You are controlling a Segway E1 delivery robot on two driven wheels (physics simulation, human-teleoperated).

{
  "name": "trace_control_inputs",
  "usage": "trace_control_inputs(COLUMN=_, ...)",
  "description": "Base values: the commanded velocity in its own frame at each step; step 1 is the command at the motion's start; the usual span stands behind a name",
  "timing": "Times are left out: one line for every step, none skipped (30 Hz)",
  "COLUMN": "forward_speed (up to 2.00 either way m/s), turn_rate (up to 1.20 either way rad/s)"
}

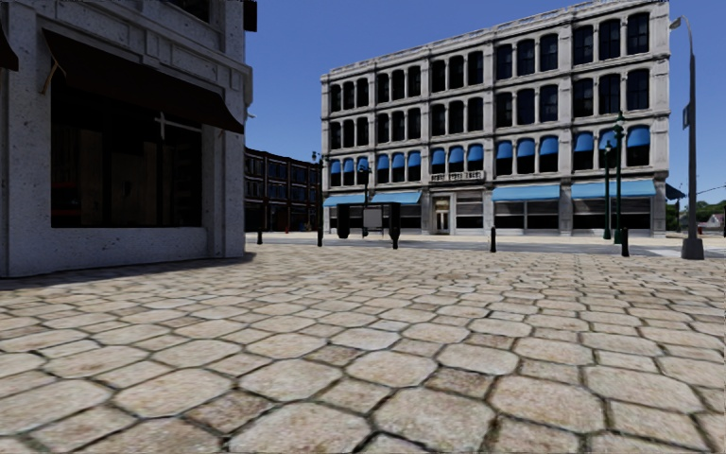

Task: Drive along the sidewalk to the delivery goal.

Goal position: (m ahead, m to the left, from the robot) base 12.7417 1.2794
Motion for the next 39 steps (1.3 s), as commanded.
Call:
trace_control_inputs(forward_speed=2.00, turn_rate=0.01)
trace_control_inputs(forward_speed=2.00, turn_rate=0.01)
trace_control_inputs(forward_speed=2.00, turn_rate=0.00)
trace_control_inputs(forward_speed=2.00, turn_rate=0.00)
trace_control_inputs(forward_speed=2.00, turn_rate=0.00)
trace_control_inputs(forward_speed=2.00, turn_rate=0.00)
trace_control_inputs(forward_speed=2.00, turn_rate=0.00)
trace_control_inputs(forward_speed=2.00, turn_rate=0.00)
trace_control_inputs(forward_speed=2.00, turn_rate=0.00)
trace_control_inputs(forward_speed=2.00, turn_rate=0.00)
trace_control_inputs(forward_speed=2.00, turn_rate=0.00)
trace_control_inputs(forward_speed=2.00, turn_rate=0.00)
trace_control_inputs(forward_speed=2.00, turn_rate=0.00)
trace_control_inputs(forward_speed=2.00, turn_rate=0.00)
trace_control_inputs(forward_speed=2.00, turn_rate=0.00)
trace_control_inputs(forward_speed=2.00, turn_rate=0.00)
trace_control_inputs(forward_speed=2.00, turn_rate=0.00)
trace_control_inputs(forward_speed=2.00, turn_rate=0.00)
trace_control_inputs(forward_speed=2.00, turn_rate=0.00)
trace_control_inputs(forward_speed=2.00, turn_rate=0.00)
trace_control_inputs(forward_speed=2.00, turn_rate=0.00)
trace_control_inputs(forward_speed=2.00, turn_rate=0.03)
trace_control_inputs(forward_speed=2.00, turn_rate=0.03)
trace_control_inputs(forward_speed=2.00, turn_rate=0.06)
trace_control_inputs(forward_speed=2.00, turn_rate=0.13)
trace_control_inputs(forward_speed=2.00, turn_rate=0.17)
trace_control_inputs(forward_speed=2.00, turn_rate=0.17)
trace_control_inputs(forward_speed=2.00, turn_rate=0.25)
trace_control_inputs(forward_speed=2.00, turn_rate=0.28)
trace_control_inputs(forward_speed=2.00, turn_rate=0.28)
trace_control_inputs(forward_speed=2.00, turn_rate=0.28)
trace_control_inputs(forward_speed=2.00, turn_rate=0.28)
trace_control_inputs(forward_speed=2.00, turn_rate=0.28)
trace_control_inputs(forward_speed=2.00, turn_rate=0.28)
trace_control_inputs(forward_speed=2.00, turn_rate=0.28)
trace_control_inputs(forward_speed=2.00, turn_rate=0.28)
trace_control_inputs(forward_speed=2.00, turn_rate=0.28)
trace_control_inputs(forward_speed=2.00, turn_rate=0.28)
trace_control_inputs(forward_speed=2.00, turn_rate=0.28)
